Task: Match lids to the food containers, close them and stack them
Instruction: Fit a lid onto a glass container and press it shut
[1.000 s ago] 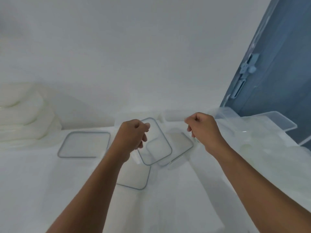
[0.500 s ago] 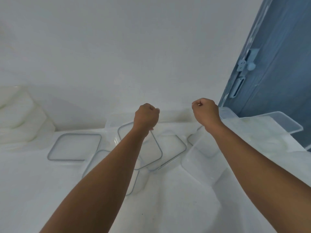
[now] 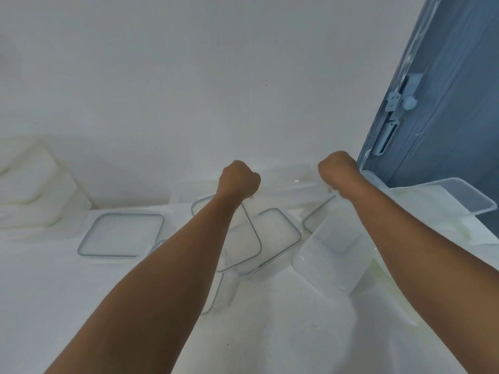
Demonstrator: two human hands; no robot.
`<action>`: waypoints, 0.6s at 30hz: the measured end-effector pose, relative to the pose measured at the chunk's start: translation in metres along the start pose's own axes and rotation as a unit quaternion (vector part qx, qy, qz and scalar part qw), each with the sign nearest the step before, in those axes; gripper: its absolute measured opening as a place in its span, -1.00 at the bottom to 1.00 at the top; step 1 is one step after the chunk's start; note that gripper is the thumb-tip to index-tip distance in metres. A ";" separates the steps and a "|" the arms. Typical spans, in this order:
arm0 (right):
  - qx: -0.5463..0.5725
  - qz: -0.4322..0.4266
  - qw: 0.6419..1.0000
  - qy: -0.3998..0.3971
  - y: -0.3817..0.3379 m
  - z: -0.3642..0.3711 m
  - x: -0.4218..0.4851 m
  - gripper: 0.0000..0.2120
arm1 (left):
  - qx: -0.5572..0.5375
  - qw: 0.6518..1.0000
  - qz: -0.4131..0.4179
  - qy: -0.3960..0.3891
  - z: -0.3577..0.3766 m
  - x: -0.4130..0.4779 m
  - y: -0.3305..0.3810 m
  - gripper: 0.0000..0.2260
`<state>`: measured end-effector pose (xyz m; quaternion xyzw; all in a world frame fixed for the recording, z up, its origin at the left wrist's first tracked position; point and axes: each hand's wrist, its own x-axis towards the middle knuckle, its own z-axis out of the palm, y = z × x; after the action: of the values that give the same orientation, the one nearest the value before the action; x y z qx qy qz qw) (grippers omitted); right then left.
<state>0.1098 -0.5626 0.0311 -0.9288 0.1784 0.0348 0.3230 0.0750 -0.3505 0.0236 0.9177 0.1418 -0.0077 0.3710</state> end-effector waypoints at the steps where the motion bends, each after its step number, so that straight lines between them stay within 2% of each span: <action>1: 0.031 -0.011 0.999 0.014 0.000 -0.007 -0.004 -0.83 | -0.044 0.999 0.002 0.012 -0.005 0.000 -0.002 -0.83; 3: 0.112 -0.049 0.991 0.049 -0.002 -0.017 -0.017 -0.80 | -0.143 0.990 -0.004 0.018 -0.019 -0.006 -0.006 -0.67; 5: 0.185 -0.086 0.976 0.072 -0.004 -0.018 -0.042 -0.78 | -0.216 0.976 -0.016 0.013 -0.031 -0.022 -0.014 -0.63; 11: 0.293 -0.121 0.941 0.115 -0.011 0.014 -0.136 -0.83 | -0.285 0.955 -0.009 0.077 -0.058 -0.086 -0.055 -0.62; 18: 0.336 -0.051 0.940 0.010 -0.004 0.082 -0.250 -0.65 | -0.283 0.952 -0.076 0.088 -0.085 -0.169 -0.157 -0.61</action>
<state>-0.1184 -0.4319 0.0141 -0.7741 0.1358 -0.0531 0.6161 -0.1364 -0.2281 -0.0008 0.7587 0.2395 0.0852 0.5999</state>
